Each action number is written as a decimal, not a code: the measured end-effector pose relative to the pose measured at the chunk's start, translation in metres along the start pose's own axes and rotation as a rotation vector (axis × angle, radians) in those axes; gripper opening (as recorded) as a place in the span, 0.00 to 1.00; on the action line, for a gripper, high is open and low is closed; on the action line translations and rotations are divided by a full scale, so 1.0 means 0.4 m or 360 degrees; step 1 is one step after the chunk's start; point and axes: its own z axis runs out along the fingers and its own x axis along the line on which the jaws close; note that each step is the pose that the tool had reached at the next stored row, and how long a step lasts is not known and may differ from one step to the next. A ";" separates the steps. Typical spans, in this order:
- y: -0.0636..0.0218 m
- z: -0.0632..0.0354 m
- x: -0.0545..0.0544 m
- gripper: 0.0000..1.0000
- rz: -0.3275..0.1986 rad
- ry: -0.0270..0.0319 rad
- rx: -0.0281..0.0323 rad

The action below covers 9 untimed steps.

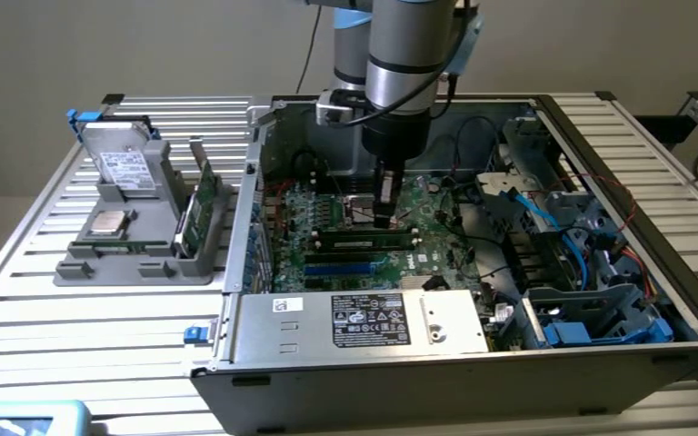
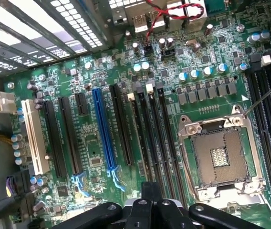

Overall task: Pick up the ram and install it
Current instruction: 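Press down the ram until it locks into place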

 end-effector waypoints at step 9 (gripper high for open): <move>0.000 0.000 0.000 0.11 0.0196 -0.00015 -0.00206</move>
